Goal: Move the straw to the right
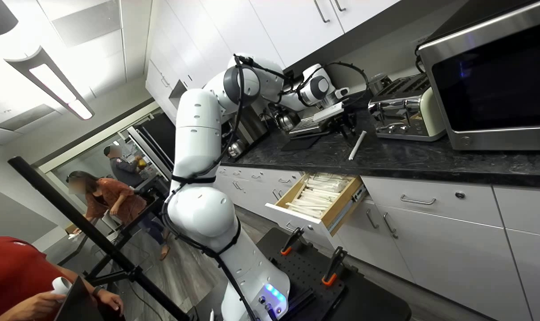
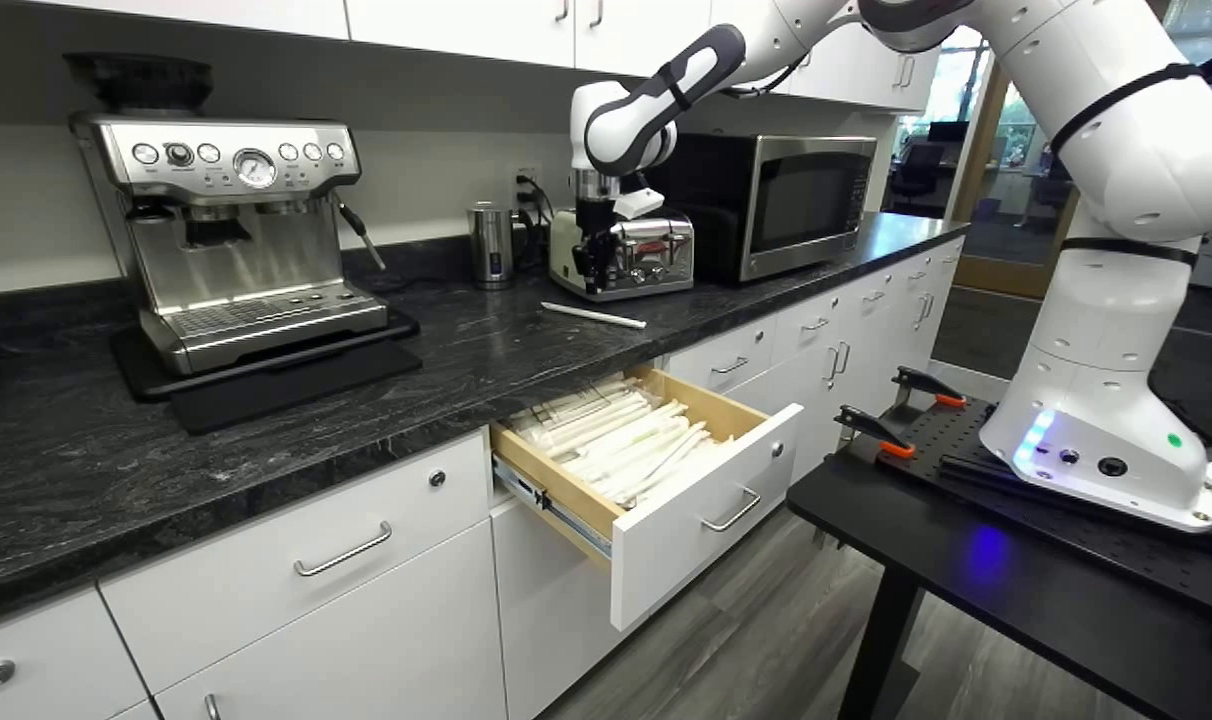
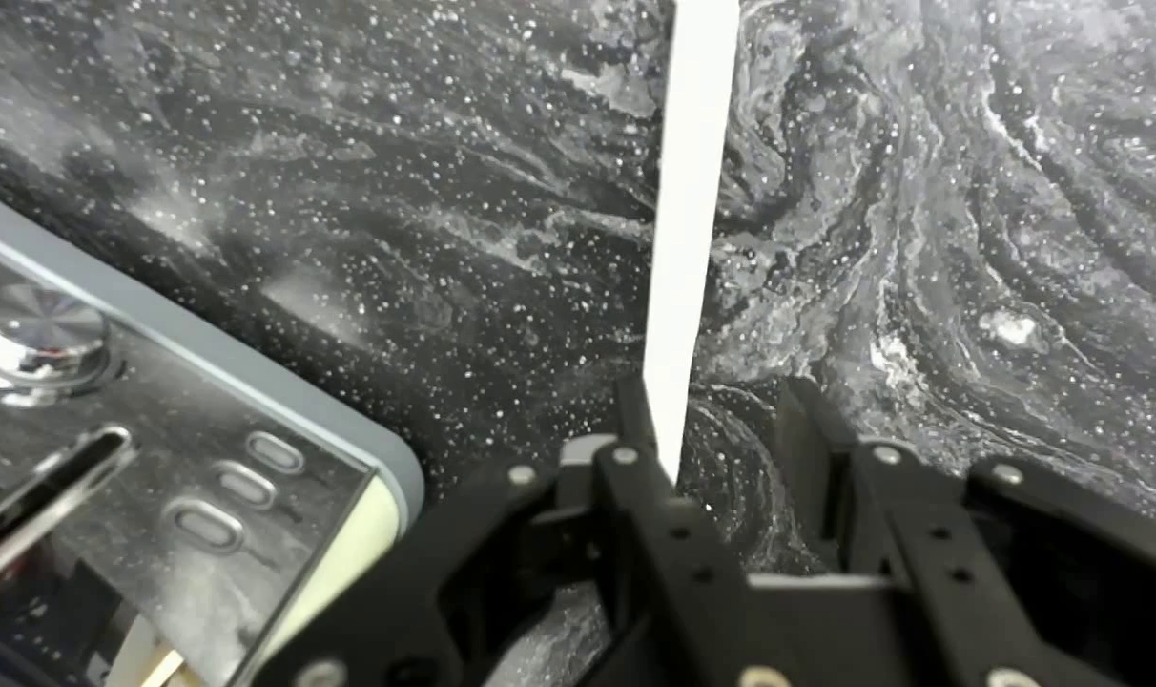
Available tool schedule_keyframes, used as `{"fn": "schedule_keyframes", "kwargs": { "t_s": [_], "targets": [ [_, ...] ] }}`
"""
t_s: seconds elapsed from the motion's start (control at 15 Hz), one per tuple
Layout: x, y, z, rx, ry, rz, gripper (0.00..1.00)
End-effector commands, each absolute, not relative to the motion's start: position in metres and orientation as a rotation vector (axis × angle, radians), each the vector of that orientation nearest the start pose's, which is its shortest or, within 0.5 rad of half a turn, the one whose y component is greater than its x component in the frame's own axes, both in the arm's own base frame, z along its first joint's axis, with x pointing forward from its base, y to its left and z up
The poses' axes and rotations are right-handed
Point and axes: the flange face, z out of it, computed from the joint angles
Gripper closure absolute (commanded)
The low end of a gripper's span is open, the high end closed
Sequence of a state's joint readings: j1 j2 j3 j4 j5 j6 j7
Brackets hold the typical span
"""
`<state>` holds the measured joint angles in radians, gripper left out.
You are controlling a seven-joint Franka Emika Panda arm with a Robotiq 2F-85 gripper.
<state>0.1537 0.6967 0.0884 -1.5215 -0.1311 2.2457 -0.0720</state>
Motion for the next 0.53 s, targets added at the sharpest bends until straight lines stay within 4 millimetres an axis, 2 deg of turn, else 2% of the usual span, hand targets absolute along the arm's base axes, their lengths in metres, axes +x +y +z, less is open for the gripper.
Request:
{"fn": "schedule_keyframes", "kwargs": {
  "t_s": [0.0,0.27,0.47],
  "targets": [
    [0.68,0.157,0.279,-3.125,-0.57,-0.084,0.28],
    [0.662,0.17,0.31,-3.078,-0.637,-0.158,0.0],
    [0.644,0.181,0.332,-3.058,-0.683,-0.187,0.0]
  ]
}}
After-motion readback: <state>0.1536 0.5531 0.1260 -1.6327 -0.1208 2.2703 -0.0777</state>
